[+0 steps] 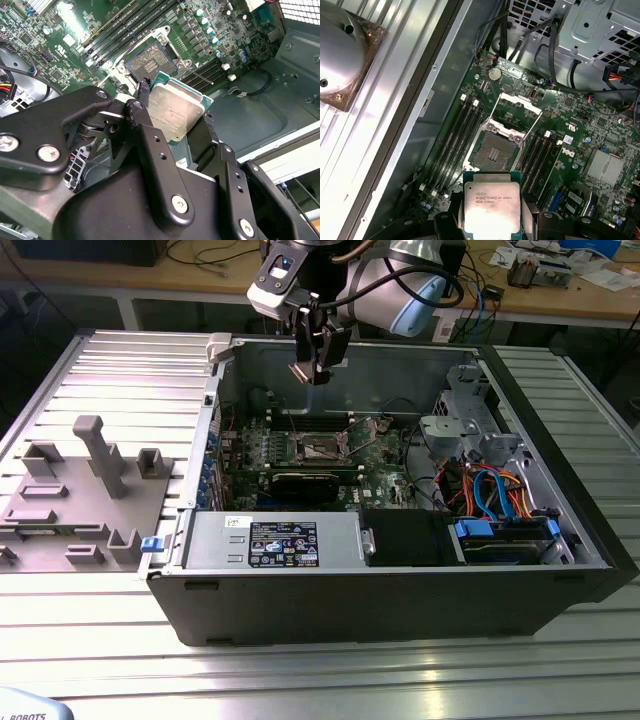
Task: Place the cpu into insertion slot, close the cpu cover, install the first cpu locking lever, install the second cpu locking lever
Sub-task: 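Place the cpu into insertion slot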
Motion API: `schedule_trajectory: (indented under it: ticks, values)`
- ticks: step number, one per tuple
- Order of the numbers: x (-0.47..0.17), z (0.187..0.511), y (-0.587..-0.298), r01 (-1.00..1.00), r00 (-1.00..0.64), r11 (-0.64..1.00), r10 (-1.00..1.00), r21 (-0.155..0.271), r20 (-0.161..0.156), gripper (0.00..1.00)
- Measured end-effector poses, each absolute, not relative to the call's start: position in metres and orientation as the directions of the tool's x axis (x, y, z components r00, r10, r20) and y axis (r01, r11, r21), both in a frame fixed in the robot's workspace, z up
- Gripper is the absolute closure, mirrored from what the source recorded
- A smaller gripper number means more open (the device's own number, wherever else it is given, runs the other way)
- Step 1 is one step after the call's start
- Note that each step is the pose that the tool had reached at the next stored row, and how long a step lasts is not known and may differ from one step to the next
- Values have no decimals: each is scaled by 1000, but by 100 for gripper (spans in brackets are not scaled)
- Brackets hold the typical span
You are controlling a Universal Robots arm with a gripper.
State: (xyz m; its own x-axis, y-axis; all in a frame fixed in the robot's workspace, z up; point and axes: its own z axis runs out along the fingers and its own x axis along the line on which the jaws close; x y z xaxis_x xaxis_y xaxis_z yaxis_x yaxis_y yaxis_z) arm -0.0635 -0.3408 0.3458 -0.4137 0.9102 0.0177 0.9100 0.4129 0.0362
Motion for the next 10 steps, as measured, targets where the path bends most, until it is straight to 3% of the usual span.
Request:
schedule_trajectory:
  ticks: [10]
  values:
    - [-63, 346, -341, 914, -405, 404, 914, 36, 18, 45]
